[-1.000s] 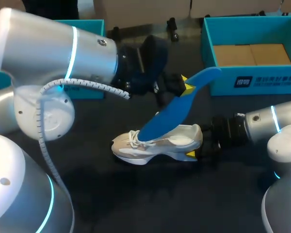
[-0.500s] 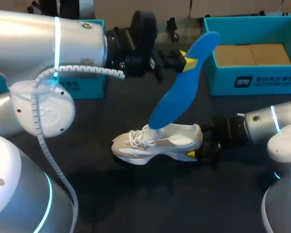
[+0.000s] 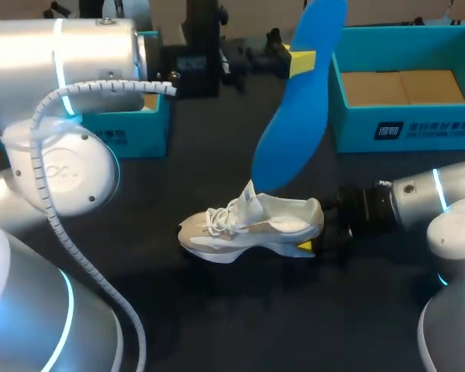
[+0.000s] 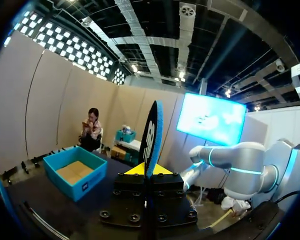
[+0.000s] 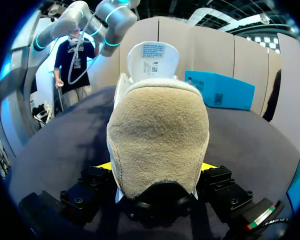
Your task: Take the shoe out of the shoebox, open the shoe tongue, remove and reinsert the insole, then place the shoe into the shoebox
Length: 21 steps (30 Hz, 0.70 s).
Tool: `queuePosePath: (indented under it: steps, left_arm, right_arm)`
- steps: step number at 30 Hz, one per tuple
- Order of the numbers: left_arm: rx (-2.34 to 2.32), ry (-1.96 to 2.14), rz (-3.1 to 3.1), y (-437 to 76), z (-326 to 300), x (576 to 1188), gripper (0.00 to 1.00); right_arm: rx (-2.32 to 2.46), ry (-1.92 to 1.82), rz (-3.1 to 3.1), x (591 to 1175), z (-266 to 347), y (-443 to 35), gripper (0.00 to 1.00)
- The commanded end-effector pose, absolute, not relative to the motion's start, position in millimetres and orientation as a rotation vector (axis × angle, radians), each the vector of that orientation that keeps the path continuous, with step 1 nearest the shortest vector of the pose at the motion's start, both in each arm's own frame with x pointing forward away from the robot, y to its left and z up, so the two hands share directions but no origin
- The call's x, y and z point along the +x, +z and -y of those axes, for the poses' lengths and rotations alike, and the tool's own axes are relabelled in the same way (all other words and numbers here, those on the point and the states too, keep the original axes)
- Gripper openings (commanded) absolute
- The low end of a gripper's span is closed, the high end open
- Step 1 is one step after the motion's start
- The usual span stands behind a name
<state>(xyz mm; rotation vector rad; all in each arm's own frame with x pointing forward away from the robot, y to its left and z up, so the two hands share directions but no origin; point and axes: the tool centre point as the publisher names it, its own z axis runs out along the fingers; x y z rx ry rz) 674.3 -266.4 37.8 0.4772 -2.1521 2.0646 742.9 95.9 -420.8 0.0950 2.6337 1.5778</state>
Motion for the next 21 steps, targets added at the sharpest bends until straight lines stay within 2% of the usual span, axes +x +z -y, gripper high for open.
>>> queuePosePath:
  steps: [1,21]
  left_arm:
    - [0.435,2.051,2.113,45,247,663,0.00]
    - [0.499,1.968,1.789,87,218,624,0.00]
  right_arm:
    - [0.097,1.572,-2.636,743,-96,-424,0.00]
    - [0.097,1.572,-2.636,743,-96,-424,0.00]
